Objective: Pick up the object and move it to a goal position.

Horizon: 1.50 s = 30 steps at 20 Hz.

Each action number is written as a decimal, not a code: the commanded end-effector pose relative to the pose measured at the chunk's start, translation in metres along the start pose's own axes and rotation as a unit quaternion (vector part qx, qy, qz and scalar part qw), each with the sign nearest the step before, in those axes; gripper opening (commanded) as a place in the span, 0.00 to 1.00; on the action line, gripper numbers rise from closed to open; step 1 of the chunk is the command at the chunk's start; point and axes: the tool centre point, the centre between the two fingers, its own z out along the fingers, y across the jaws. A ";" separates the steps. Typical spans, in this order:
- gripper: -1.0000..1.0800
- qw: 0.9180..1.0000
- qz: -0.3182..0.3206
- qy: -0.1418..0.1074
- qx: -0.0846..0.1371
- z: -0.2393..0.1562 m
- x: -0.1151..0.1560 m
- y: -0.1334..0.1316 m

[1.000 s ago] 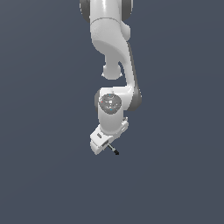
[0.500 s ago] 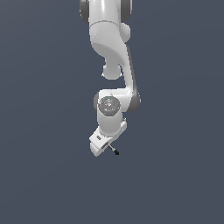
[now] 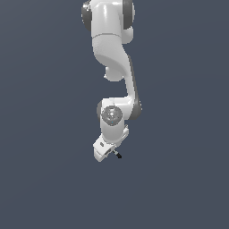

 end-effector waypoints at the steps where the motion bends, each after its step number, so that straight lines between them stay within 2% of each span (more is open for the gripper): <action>1: 0.96 1.000 0.000 0.000 0.000 0.010 0.000 0.000; 6: 0.96 1.000 0.000 0.000 0.000 0.014 0.001 0.001; 7: 0.00 1.000 0.000 0.000 0.000 0.014 0.001 0.001; 21: 0.00 1.000 0.000 0.000 0.000 0.011 0.002 -0.003; 26: 0.00 1.000 0.000 0.000 0.000 0.001 0.008 -0.018; 30: 0.00 1.000 -0.001 0.000 0.000 -0.015 0.016 -0.040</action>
